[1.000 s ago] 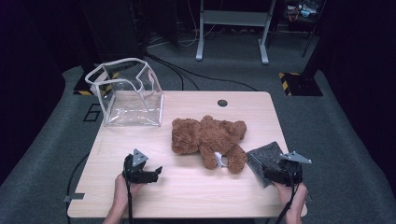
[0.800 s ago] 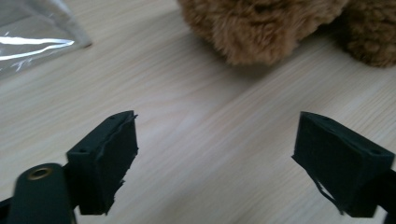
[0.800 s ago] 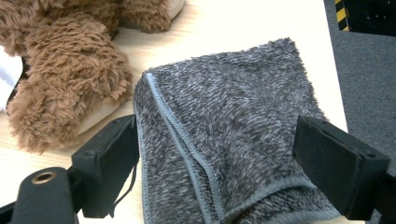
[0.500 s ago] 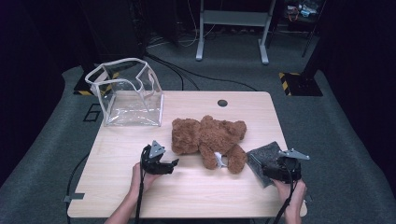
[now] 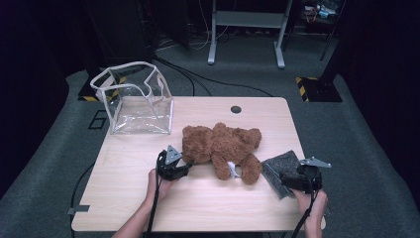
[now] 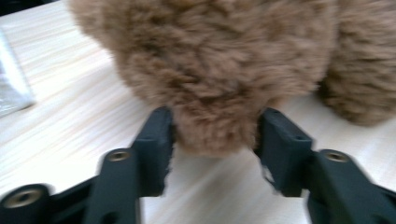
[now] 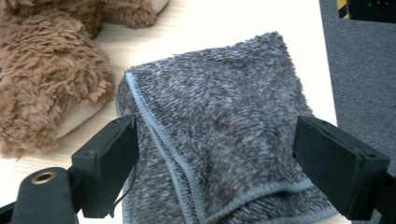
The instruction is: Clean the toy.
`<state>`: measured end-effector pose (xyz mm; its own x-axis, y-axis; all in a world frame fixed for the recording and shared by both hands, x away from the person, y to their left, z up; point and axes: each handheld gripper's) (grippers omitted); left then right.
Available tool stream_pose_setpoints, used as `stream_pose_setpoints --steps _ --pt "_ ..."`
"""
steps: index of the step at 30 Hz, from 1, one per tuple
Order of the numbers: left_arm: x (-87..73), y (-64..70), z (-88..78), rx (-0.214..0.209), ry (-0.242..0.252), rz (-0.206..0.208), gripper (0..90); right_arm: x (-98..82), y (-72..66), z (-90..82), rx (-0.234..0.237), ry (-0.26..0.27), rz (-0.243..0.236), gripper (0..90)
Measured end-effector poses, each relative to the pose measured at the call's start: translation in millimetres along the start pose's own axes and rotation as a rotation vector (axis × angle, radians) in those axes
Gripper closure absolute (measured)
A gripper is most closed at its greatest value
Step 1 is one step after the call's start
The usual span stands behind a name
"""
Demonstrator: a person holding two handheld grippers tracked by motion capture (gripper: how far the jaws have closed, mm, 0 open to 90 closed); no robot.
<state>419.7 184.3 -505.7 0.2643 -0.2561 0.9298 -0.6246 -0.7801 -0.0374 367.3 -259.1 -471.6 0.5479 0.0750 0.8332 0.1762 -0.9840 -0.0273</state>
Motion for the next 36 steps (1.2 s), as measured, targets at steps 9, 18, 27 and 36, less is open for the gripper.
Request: stream_pose_setpoints --steps 9,18,27,36 --pt "-5.5 -4.7 3.2 -0.031 0.045 -0.007 56.7 5.5 -9.5 15.3 0.007 -0.036 -0.020 14.1" --pt "-12.7 -10.0 6.9 -0.068 0.072 -0.058 62.7 4.5 -7.1 30.6 -0.020 -0.081 -0.014 14.0" --pt "-16.6 -7.1 6.3 -0.059 0.104 -0.048 67.8 3.3 -5.8 46.5 -0.047 -0.145 -0.002 18.6" --pt "-17.2 -9.3 5.7 -0.072 0.119 -0.071 69.5 -5.2 -6.3 56.0 -0.061 -0.146 0.022 36.5"
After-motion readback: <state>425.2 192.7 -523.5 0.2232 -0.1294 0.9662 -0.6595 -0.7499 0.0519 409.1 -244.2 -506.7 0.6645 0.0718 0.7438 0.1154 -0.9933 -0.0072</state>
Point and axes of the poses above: each handheld gripper's, and its own axes: z roughly forward along the jaws, x roughly out of its top, y roughly to its right, and after that the axes turned 11 degrees about y, right-handed
